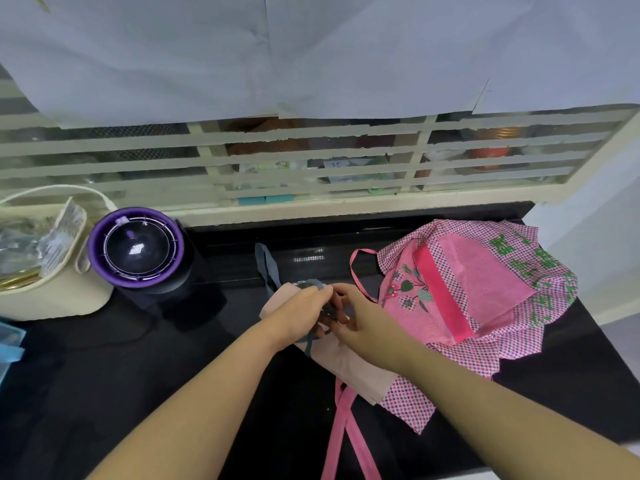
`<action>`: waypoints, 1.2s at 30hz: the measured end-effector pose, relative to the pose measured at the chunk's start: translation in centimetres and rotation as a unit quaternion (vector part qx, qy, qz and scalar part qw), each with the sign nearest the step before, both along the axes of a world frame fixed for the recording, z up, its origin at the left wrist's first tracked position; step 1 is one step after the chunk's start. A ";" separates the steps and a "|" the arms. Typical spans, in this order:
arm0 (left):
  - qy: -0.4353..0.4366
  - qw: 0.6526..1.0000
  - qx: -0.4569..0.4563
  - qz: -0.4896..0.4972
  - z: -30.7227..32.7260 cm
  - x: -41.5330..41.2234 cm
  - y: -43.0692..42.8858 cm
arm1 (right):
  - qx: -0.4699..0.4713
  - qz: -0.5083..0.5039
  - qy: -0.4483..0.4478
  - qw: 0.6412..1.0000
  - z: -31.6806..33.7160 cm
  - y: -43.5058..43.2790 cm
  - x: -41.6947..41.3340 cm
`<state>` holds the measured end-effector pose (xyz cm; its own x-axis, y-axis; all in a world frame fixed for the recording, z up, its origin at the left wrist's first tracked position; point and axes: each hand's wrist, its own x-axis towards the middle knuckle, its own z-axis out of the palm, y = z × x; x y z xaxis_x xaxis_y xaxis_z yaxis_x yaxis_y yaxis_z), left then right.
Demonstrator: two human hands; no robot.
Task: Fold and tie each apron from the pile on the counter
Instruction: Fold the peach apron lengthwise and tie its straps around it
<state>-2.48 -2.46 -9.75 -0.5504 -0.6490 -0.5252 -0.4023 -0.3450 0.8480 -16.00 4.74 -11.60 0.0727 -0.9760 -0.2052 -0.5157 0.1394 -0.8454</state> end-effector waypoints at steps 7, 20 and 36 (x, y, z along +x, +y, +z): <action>-0.033 0.995 -0.089 -0.008 0.4 0.4 0.4 | 0.002 -0.032 0.039 0.999 -0.1 -1.2 -0.3; -0.215 0.903 -0.357 -0.100 -2.9 3.8 4.6 | 0.075 -0.076 0.110 0.988 -0.7 -2.3 1.0; -0.139 0.941 -0.308 -0.011 -5.6 3.6 5.7 | 0.156 0.156 0.142 0.965 1.2 -2.5 1.1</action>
